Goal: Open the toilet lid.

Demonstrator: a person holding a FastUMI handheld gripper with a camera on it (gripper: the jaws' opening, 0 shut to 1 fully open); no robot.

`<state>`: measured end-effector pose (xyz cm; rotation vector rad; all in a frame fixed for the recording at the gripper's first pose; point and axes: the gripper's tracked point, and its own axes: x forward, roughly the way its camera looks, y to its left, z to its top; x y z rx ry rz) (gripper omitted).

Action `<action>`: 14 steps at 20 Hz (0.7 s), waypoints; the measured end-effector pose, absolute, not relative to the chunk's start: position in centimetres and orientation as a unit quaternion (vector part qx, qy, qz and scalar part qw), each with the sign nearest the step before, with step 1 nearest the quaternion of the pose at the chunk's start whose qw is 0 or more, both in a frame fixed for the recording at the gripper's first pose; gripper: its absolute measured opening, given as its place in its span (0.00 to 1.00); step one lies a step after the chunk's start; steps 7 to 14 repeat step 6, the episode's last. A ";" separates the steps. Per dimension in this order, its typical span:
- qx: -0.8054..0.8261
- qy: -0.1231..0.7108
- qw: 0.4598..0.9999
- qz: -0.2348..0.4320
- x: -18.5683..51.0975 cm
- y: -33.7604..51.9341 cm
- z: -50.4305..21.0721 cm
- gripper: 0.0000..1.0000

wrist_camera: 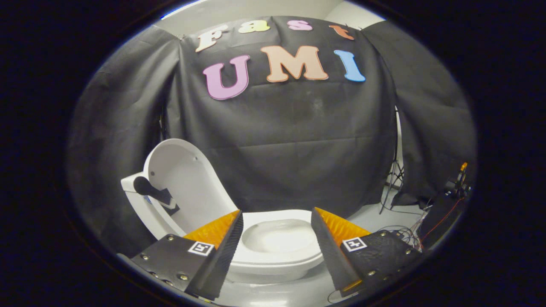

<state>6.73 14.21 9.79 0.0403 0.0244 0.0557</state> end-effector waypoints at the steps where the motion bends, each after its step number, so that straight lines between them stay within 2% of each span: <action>1: 0.017 0.011 0.999 0.028 6.7 14.2 10.2 0.94; 14: 0.002 0.024 0.999 0.023 6.5 13.7 9.9 0.93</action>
